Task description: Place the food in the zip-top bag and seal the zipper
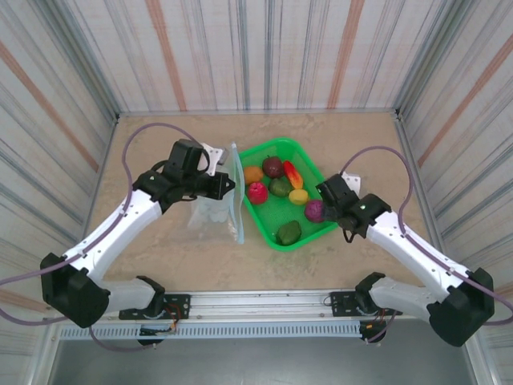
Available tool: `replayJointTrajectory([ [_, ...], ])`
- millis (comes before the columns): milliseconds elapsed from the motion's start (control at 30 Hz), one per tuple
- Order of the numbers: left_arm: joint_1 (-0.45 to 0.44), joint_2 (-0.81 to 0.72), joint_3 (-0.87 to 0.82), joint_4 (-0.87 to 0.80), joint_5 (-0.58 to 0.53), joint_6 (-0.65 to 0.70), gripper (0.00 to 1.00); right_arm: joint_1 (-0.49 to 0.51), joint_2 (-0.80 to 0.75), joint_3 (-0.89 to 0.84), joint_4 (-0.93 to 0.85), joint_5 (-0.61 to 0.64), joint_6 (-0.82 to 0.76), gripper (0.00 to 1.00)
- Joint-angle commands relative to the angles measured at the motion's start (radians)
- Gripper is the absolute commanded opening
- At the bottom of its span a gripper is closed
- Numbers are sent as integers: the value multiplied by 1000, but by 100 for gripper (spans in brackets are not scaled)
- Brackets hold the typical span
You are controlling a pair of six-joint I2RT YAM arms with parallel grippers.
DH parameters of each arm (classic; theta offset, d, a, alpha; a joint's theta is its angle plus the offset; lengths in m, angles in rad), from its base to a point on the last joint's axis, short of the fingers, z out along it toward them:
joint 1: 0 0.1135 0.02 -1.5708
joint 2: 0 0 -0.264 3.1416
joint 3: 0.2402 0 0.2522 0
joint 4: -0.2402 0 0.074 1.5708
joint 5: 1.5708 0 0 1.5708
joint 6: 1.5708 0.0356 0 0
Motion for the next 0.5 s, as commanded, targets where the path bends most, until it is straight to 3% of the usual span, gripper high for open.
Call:
replayJointTrajectory([
  [0, -6, -45, -29, 81, 119, -70, 0, 111, -28, 30, 103, -42, -122, 67],
  [167, -7, -109, -77, 71, 139, -64, 0, 141, 10, 63, 318, -495, -130, 66],
  [333, -7, -154, -108, 49, 157, -37, 0, 121, 69, 89, 563, -733, -35, 67],
  [467, -7, -163, -106, 23, 169, -21, 0, 101, 166, 161, 619, -861, 10, 66],
])
